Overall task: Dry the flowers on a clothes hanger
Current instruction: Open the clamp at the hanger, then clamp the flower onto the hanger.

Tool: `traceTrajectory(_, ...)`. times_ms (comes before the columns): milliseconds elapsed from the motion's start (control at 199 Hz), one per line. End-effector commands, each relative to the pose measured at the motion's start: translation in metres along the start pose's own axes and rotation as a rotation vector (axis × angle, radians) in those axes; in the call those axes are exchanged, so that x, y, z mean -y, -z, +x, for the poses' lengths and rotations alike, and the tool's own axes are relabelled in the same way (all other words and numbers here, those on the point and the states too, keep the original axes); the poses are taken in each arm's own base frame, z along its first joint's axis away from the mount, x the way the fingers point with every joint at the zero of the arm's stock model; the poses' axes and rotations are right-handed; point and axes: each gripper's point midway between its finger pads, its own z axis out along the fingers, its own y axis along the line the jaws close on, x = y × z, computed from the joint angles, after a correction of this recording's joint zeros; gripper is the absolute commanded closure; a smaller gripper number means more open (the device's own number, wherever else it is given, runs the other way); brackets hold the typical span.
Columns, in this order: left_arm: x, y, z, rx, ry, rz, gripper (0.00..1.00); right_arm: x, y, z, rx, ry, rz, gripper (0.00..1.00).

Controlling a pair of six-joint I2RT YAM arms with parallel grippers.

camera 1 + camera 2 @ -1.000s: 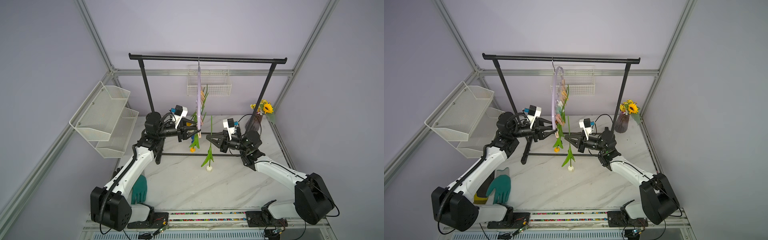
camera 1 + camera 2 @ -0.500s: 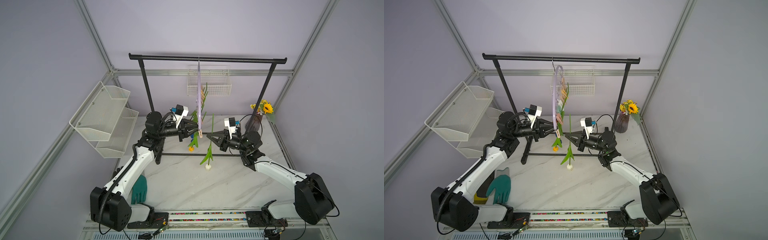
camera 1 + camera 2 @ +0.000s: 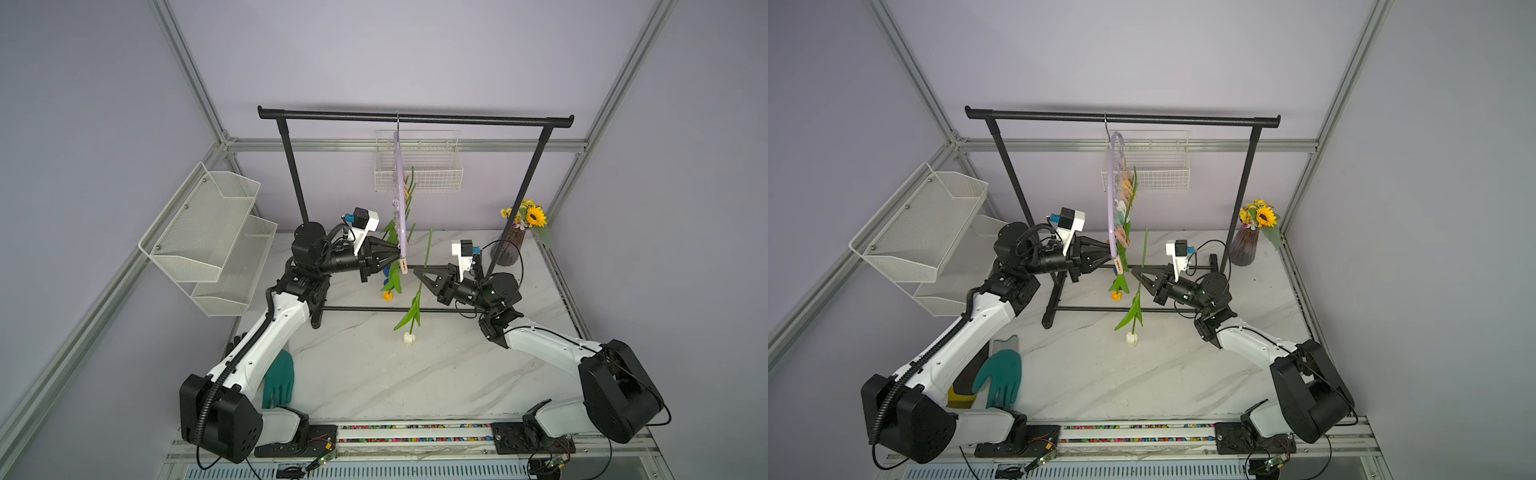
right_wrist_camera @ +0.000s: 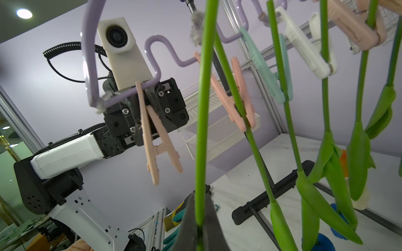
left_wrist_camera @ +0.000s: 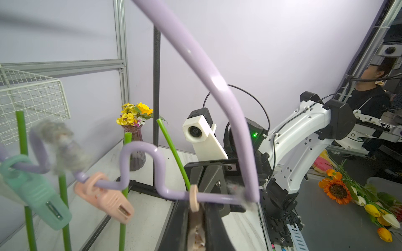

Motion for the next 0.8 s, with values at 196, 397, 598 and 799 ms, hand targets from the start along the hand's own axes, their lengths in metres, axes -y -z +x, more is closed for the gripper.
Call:
traceTrajectory(196, 0.002, -0.003, -0.021, 0.041, -0.052, -0.008, 1.0, -0.011, -0.006, 0.012, 0.054, -0.054, -0.055, 1.0)
traceTrajectory(397, 0.001, -0.004, -0.022, 0.045, -0.052, -0.015, 1.0, -0.01, -0.012, 0.019, 0.092, -0.089, -0.037, 1.0)
traceTrajectory(598, 0.0, -0.004, -0.022, 0.047, -0.053, -0.019, 1.0, -0.011, -0.018, 0.025, 0.13, -0.135, -0.038, 1.0)
traceTrajectory(799, 0.0, -0.004, -0.022, 0.048, -0.055, -0.017, 1.0, -0.018, -0.022, 0.024, 0.142, -0.129, -0.048, 1.0)
